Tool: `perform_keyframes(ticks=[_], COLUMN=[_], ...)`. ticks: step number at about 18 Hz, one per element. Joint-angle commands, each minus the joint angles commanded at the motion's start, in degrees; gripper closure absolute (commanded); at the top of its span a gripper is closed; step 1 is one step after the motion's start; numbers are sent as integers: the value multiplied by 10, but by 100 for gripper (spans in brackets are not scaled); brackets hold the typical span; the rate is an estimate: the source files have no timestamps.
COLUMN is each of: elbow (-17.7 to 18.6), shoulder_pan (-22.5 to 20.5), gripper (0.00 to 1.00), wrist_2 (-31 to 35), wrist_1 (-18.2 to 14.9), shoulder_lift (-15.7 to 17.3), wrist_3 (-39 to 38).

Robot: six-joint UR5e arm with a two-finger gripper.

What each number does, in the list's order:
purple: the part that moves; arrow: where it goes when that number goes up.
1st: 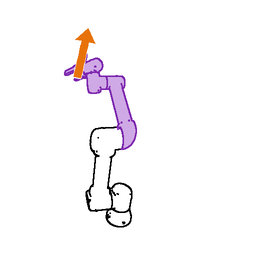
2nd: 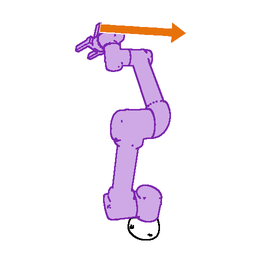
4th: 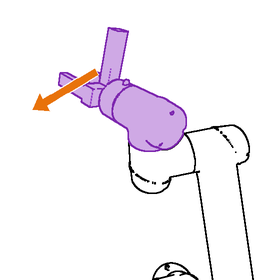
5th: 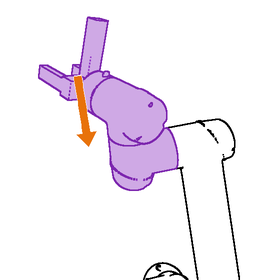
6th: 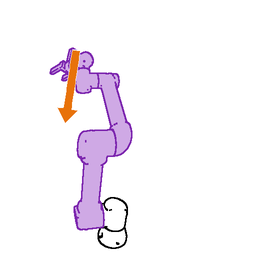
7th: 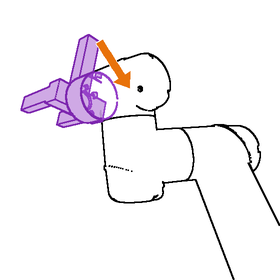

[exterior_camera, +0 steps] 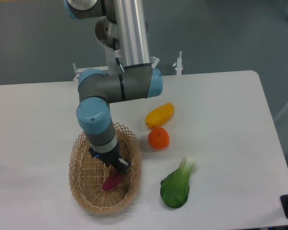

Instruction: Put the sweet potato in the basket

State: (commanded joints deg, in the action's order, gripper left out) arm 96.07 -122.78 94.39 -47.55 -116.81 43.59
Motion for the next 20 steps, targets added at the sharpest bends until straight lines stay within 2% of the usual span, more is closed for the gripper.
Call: perform_keyframes(ticks=[3, 9, 13, 15, 17, 20], elbow=[-6, -58, -97, -105, -107, -108], shoulder_pan=[0, -5, -36, -75, -105, -139], gripper=[0, 0, 0, 0, 0, 0], wrist_2=[0, 1, 24, 33, 32, 20], wrist_1=[0, 1, -1, -16, -55, -91], shoulder_lift=[10, 20, 31, 56, 72, 89], wrist_3=[-1, 0, 1, 20, 73, 154])
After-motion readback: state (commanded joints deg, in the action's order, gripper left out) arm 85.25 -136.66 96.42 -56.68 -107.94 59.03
